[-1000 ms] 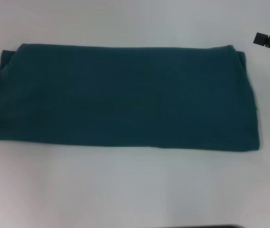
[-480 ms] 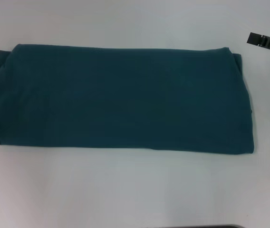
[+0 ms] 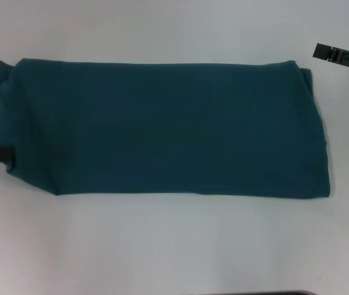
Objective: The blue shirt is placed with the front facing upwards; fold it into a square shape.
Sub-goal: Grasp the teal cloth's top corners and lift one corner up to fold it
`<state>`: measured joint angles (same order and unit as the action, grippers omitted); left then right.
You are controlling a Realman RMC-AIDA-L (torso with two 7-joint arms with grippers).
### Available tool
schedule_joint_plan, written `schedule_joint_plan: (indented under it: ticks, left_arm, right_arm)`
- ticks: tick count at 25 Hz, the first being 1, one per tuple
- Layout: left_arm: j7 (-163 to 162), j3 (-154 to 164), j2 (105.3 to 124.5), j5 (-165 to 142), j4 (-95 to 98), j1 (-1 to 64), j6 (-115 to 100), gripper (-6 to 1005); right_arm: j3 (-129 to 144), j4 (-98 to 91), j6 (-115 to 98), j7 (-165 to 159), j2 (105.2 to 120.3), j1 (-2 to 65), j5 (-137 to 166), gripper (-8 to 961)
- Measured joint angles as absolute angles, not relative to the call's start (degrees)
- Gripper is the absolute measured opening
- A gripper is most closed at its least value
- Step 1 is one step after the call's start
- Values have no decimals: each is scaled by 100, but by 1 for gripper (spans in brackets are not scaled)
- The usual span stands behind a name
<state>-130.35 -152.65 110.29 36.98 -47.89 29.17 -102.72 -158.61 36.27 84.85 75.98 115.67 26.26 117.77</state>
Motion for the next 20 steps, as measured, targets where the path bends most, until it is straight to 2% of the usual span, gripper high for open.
schedule_joint_plan:
  ticks: [11,20]
  left_arm:
    - [-12744,-15262,11129,4418,-5058,2861,-10678,28]
    - [-12632,-15319,11130,4473,-5069,2843,-10700,27]
  right_arm:
    - [-15691,3334,8236,7809,11637,2740,11772,899]
    - [-15571,3287,8171,7831,11655,2778,11767,900]
